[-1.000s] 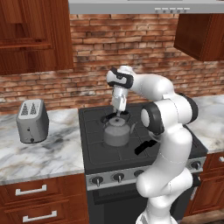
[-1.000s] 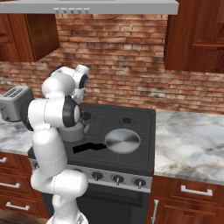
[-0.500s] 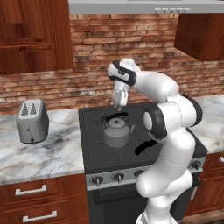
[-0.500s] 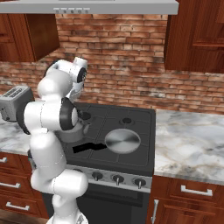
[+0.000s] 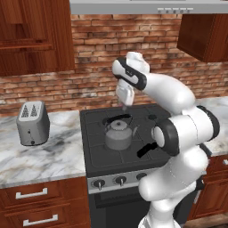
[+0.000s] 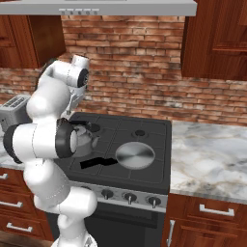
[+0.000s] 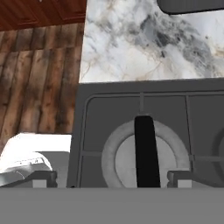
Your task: Pick the kettle from the counter and place it on a stove burner. Then turn the burner on.
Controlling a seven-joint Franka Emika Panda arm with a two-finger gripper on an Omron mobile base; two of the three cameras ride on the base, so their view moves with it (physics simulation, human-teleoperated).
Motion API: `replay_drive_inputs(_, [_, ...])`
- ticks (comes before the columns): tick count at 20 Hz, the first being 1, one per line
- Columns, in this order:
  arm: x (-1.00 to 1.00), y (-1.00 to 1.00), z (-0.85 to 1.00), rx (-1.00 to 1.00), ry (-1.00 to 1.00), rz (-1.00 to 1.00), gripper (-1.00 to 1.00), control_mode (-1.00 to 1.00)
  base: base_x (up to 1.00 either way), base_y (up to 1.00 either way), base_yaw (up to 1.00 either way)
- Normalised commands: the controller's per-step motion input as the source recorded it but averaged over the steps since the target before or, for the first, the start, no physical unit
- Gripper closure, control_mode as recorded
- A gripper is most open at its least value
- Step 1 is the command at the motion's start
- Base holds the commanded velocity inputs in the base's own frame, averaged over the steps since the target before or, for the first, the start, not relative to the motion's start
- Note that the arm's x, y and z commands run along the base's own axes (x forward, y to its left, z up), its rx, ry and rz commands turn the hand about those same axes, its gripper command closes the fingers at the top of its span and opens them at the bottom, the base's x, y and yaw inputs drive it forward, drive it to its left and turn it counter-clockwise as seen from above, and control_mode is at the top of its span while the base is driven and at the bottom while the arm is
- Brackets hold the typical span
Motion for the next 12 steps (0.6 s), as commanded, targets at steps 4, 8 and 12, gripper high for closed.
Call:
replay_drive_inputs(4, [-0.79, 0.19, 0.08, 0.00, -0.17, 0.02, -1.00, -1.00, 0.00, 0.00, 0.00])
replay_drive_inputs(8, [-0.72, 0.32, 0.01, -0.04, -0.34, 0.08, -1.00, -1.00, 0.00, 0.00, 0.00])
replay_drive_inputs(12, [-0.66, 0.32, 0.17, -0.07, -0.40, 0.10, -1.00, -1.00, 0.00, 0.00, 0.00])
